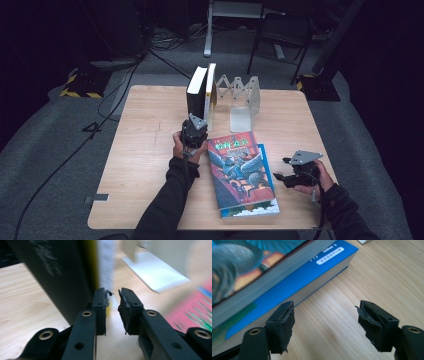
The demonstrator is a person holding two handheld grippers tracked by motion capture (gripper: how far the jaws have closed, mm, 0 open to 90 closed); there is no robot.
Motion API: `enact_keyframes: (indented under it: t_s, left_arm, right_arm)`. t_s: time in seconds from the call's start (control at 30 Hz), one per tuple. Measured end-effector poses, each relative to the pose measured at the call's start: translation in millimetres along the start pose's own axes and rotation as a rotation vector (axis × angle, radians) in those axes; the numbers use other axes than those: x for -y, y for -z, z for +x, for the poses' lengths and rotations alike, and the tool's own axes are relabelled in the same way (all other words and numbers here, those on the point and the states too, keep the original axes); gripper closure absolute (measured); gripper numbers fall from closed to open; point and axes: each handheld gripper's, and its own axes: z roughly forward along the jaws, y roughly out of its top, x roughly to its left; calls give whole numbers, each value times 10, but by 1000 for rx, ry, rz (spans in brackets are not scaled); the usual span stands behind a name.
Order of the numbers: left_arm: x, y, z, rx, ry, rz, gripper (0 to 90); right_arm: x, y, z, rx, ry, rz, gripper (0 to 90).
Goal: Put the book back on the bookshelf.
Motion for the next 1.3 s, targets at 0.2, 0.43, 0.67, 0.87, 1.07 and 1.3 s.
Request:
enact_keyframes:
  t_s: [0.2, 0.43, 0.67, 0.87, 1.07, 1.3]
  left_arm:
    - [242, 265, -13, 140, -122, 74, 651]
    - [379, 495, -190, 195, -242, 148, 499]
    - [572, 635, -245, 232, -267, 193, 397]
    - [766, 665, -299, 288, -289, 239, 313]
    - [766, 556, -283, 278, -235, 232, 285]
    - [709, 446, -307, 306, -277, 200, 269]
  right_arm:
    - [-34, 133, 44, -49, -28, -38, 301]
    - [-118, 154, 210, -98, 33, -24, 285]
    - [-197, 213, 292, -122, 37, -59, 286]
    - [-284, 189, 374, -146, 32, -78, 287]
    - [-388, 23, 439, -151, 8, -58, 281]
    - [-403, -139, 400, -184, -43, -36, 213]
